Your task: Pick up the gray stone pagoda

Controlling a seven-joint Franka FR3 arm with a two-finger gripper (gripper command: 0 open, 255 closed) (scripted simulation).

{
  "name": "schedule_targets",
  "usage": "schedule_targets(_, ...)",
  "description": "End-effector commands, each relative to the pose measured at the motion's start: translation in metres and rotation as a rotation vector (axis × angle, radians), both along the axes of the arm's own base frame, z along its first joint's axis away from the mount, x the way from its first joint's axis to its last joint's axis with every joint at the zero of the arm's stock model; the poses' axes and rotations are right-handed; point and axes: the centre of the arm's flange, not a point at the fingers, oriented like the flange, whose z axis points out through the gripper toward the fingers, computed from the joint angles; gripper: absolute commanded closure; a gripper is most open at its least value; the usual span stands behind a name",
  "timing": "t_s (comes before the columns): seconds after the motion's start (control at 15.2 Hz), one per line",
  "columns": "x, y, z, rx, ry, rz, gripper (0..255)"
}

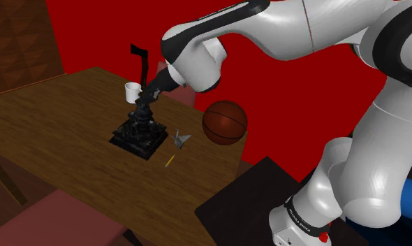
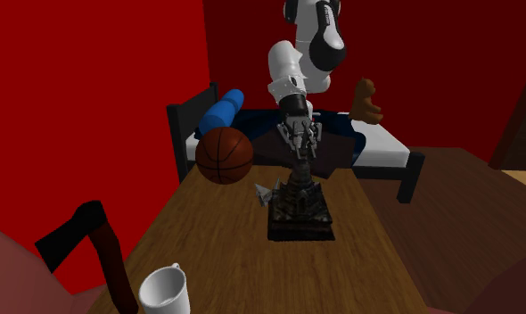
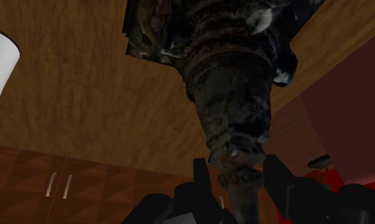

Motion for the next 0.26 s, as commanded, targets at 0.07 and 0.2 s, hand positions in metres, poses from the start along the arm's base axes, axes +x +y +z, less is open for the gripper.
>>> schedule_targets(0.07,-0.0004,0.0008,0.0176,0.001,-0.002,0.0,255)
schedule_targets(0.2,-0.0004,0.0008,0.0184,0.001,-0.002,0.0,255)
